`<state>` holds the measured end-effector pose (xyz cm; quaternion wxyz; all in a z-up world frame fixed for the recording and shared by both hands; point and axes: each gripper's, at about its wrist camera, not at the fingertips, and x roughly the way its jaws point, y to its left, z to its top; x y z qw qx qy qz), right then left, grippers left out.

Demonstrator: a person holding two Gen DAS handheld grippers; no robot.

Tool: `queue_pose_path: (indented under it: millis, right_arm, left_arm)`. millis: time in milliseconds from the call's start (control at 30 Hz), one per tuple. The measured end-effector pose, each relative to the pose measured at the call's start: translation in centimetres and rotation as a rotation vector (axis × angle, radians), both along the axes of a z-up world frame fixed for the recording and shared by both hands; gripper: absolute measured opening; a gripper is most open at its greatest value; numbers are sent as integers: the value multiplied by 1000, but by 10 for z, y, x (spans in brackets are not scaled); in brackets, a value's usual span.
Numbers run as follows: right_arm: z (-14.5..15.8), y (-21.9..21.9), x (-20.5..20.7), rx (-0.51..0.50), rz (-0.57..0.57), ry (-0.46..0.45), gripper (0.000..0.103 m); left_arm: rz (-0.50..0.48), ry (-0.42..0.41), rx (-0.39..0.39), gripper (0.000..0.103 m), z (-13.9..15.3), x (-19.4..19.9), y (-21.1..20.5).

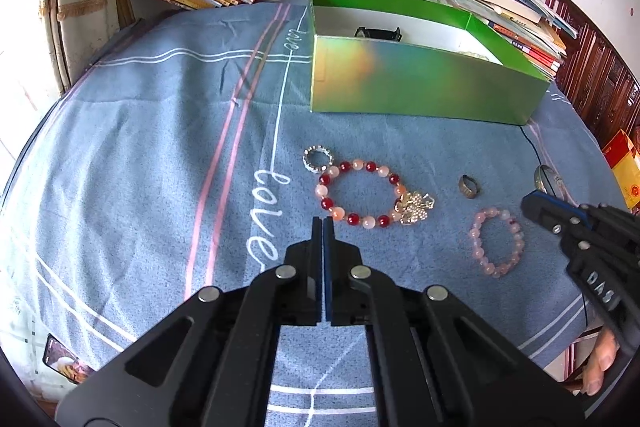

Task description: Organize jewelry

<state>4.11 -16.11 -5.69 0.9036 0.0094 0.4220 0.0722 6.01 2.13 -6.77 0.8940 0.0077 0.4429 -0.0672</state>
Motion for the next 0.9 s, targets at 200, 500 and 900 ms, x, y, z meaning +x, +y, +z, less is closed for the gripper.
queue_pose_path:
  millis: [200, 500, 900]
  right_arm:
    - [-1, -6, 2, 5, -15, 8, 6]
    - [-10, -6, -2, 21, -9, 56, 20]
    - [-22, -2, 1, 4, -5, 87, 25]
  left_arm:
    - [12, 28, -12, 1, -8, 4, 4]
    - [22, 50, -15, 8, -13, 6, 6]
    - [23, 68, -38, 37, -14, 13, 2]
